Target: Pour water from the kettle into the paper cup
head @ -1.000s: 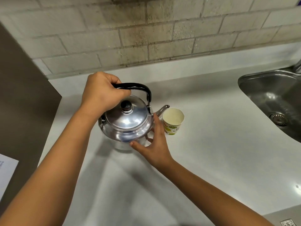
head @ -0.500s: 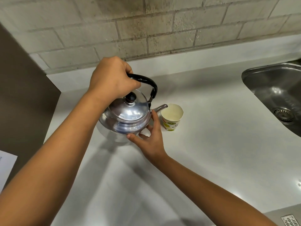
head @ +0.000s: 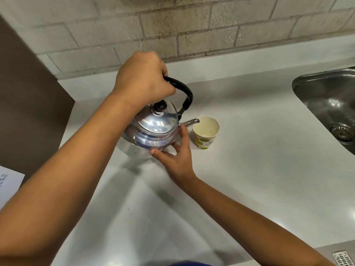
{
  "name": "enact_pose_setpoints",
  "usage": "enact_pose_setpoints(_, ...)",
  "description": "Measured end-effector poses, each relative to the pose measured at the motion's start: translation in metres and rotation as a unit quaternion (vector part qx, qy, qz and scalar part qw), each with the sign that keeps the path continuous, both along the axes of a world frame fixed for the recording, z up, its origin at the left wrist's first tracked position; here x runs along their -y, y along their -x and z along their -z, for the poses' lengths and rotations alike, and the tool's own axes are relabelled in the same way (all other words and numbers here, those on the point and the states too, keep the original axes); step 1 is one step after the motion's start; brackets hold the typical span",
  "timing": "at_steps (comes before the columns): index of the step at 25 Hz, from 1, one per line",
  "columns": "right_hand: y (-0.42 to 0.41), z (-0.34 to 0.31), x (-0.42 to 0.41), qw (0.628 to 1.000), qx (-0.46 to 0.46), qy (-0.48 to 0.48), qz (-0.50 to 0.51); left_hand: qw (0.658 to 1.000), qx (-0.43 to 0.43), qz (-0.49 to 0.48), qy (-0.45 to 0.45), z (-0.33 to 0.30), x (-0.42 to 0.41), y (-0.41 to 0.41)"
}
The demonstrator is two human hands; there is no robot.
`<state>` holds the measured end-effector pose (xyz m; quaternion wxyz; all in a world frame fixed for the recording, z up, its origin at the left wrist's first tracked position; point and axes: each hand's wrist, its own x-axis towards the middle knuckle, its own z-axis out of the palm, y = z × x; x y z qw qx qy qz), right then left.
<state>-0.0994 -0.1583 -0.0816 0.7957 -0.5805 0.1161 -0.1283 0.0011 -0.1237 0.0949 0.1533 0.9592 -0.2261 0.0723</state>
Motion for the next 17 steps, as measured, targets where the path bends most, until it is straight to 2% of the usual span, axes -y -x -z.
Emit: enact_pose_setpoints(17,-0.002,-0.007,-0.005,0.998,0.017,-0.059,0.012,0.996,0.035,0.016,-0.082,-0.006,0.019,0.002)
